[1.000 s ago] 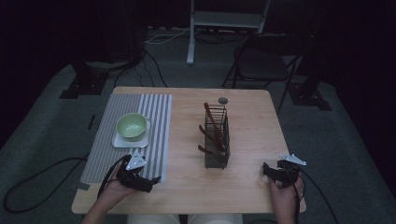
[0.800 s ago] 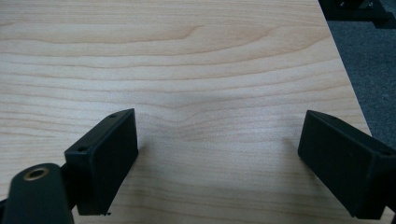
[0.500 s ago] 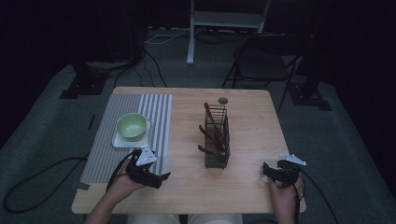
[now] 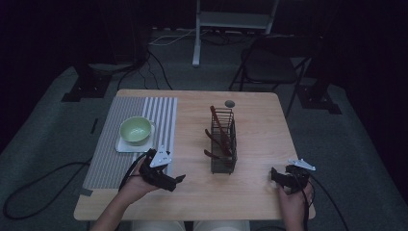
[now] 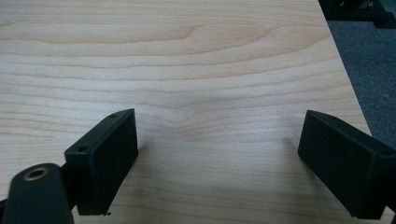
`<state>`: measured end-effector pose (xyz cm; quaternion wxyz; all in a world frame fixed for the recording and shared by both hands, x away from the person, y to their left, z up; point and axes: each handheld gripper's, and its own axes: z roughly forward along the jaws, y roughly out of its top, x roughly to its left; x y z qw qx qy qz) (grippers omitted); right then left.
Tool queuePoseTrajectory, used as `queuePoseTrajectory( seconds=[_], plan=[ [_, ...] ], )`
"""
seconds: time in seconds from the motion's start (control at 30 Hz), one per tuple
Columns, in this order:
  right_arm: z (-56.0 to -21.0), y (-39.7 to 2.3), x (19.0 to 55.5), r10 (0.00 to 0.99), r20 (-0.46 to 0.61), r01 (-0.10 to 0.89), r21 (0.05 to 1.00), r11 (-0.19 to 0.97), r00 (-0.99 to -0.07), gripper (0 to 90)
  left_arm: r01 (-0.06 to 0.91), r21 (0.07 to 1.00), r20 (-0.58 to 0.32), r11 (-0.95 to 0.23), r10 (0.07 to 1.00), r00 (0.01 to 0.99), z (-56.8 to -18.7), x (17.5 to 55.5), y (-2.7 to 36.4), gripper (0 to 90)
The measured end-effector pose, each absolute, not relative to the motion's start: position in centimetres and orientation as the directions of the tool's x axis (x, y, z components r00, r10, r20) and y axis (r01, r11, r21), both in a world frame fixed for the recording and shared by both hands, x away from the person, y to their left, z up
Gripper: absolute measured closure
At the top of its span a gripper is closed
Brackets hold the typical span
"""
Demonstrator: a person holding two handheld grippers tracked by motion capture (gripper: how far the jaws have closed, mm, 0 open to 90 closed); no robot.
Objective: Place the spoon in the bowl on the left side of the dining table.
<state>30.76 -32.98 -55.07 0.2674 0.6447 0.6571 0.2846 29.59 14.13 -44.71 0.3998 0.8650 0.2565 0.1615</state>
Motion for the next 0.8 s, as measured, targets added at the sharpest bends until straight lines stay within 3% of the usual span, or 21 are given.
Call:
queuePoseTrajectory(
  seconds=[0.8],
  plan=[
    [-55.1, -33.0, 30.8, 1.000, 0.016, 0.695, 0.719, 0.007, -0.026, 11.4, 0.213, 0.806, 0.096, -0.552, 0.478, 0.873, -42.1, 30.0, 9.6, 6.7]
  ],
)
